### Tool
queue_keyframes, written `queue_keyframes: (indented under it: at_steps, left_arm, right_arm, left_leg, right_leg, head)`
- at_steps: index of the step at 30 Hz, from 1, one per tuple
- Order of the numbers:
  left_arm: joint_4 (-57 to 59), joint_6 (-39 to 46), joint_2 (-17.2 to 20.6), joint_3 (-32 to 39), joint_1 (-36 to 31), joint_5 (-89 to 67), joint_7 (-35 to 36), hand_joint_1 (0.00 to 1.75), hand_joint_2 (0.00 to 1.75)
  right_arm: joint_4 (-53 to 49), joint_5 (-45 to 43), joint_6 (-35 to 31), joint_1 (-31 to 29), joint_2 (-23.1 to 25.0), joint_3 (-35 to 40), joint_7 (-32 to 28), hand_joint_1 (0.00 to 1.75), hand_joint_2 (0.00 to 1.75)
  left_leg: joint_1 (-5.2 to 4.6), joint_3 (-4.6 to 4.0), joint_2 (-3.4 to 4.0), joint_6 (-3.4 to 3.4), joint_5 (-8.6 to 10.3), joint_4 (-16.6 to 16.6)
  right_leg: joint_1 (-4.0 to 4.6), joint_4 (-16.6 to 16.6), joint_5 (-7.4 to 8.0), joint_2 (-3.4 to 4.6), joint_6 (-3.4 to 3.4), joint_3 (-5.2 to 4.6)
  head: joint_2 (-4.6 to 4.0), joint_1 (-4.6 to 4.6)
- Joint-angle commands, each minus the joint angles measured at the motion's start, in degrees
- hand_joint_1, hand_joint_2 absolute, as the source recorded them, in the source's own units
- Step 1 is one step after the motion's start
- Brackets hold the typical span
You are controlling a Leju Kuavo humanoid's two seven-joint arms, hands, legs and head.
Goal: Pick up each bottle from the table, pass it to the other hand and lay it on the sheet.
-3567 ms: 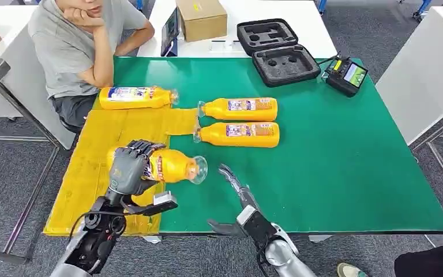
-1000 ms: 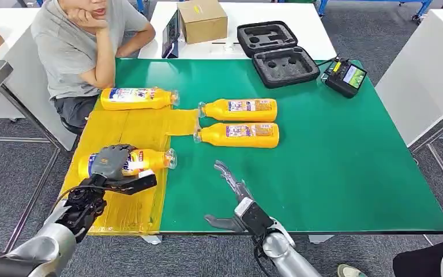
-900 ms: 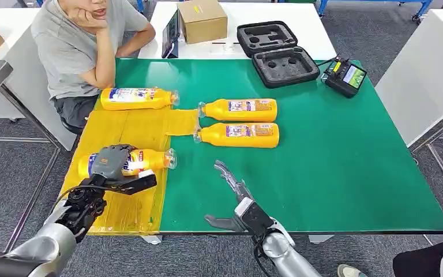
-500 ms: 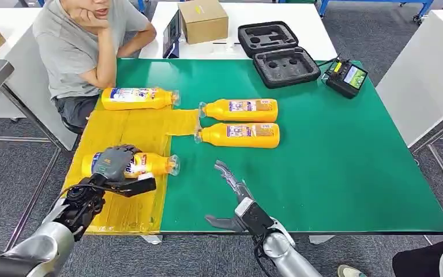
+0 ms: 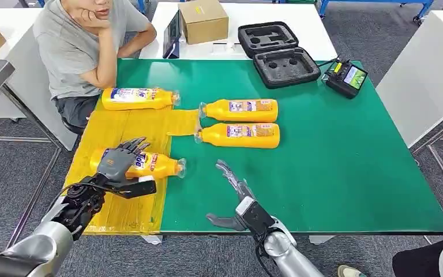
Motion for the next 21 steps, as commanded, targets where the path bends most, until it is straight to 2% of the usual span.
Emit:
queue_keyframes:
  at_steps: [1,10,14,20,21]
  left_arm:
    - [1.4,-0.7,0.5,-4.1,2.3,-0.6,1.5,0.0,1.75]
    - [0.9,-0.7,0.4,-4.7,2.5,-0.4,1.7,0.0,1.75]
    - [-3.3,-3.5,0.7,-5.6,3.8,2.6,-2.3,0.0,1.75]
    - [-3.3,-3.5,0.7,-5.6,3.8,2.6,-2.3,0.0,1.75]
    - [-6.7,-5.2,1.8,-7.0,5.2,3.2,-2.7,0.0,1.75]
  right_arm:
    - [4.0,0.3,0.2,-2.5,-0.2,0.8,0.0,0.0,1.75]
    - [4.4,0.5,0.2,-2.7,-0.4,0.8,0.0,0.0,1.75]
    - [3.9,0.4,-0.1,-2.4,-0.6,0.4,0.0,0.0,1.75]
    - [3.9,0.4,-0.1,-2.4,-0.6,0.4,0.0,0.0,1.75]
    - [3.8,0.4,-0.1,-2.2,-0.7,0.2,0.0,0.0,1.75]
  left_leg:
    - [0.02,0.21,0.16,-0.08,-0.07,-0.1]
    - [-0.02,0.18,0.09,-0.05,-0.04,-0.1]
    - [-0.01,0.21,0.07,-0.07,-0.06,-0.1]
    - [-0.02,0.16,0.0,-0.05,-0.04,-0.1]
    - [-0.02,0.13,0.0,-0.04,-0.04,-0.1]
  right_leg:
    - [0.01,-0.1,0.0,0.25,-0.08,0.13]
    - [-0.03,-0.1,-0.01,0.16,-0.05,0.13]
    - [-0.01,-0.1,-0.01,0.17,-0.06,0.15]
    - [-0.03,-0.1,-0.01,0.1,-0.05,0.11]
    - [-0.03,0.0,-0.01,0.08,-0.04,0.09]
  head:
    - [0.0,-0.02]
    - [0.0,0.0]
    - [0.0,0.0]
    - [0.0,-0.02]
    - [0.0,0.0]
